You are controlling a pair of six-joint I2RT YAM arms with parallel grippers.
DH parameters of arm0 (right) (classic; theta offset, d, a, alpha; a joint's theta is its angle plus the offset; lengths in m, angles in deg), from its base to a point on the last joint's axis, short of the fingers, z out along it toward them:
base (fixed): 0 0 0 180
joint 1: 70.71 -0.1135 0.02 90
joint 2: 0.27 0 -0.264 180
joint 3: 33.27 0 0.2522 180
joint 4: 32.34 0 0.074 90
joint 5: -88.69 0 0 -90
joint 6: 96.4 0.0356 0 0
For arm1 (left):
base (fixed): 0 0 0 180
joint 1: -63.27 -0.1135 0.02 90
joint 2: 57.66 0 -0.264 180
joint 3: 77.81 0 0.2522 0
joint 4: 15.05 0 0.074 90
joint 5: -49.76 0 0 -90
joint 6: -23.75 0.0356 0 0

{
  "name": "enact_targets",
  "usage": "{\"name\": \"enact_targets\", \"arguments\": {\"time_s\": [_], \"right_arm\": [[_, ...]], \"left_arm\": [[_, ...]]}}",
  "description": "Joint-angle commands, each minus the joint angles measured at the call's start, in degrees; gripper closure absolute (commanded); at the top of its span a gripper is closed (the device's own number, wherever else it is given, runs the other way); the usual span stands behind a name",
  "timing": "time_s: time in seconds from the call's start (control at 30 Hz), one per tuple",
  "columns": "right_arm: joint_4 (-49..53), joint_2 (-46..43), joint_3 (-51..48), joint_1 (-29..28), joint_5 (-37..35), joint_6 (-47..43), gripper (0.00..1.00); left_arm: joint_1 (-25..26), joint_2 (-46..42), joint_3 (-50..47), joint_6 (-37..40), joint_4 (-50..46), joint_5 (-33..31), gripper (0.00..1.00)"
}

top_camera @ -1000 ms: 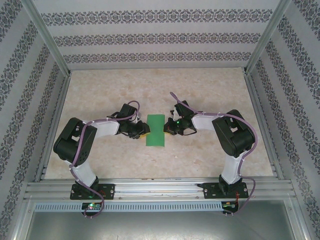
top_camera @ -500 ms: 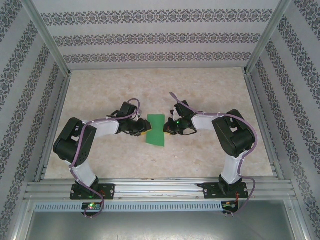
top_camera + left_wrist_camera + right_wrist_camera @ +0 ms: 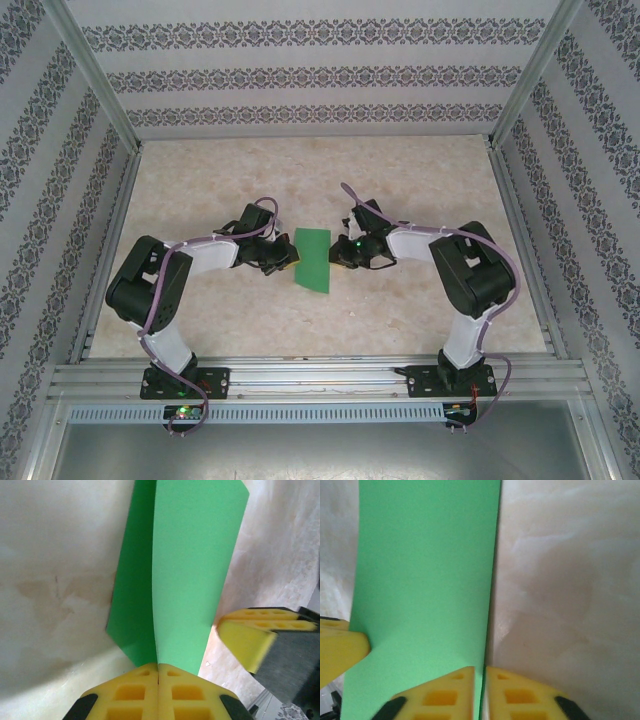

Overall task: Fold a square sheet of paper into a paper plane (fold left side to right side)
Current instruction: Third fold the triangle at the center of the table.

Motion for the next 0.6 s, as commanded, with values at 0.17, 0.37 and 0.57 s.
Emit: {"name": "enact_targets", "arguments": {"time_s": [0.17,0.37,0.57], "right_arm": [[0.8,-17.5,-8.1,-2.1,-9.2,-11.6,0.65],[1.0,-25.8,-11.9,-12.2,-20.7,-21.5,0.51],[2.1,-24.3,-11.2,-24.6,-33.9,-31.8,0.34]], "left_arm": [[1.6,-2.5,2.3,-8.3,-2.8,0.4,1.0],[2.4,-2.8,1.8,-11.4,-1.6,-0.6,1.0],[2.9,-2.9,1.7,-12.4,-1.7,-1.4,1.0]]}}
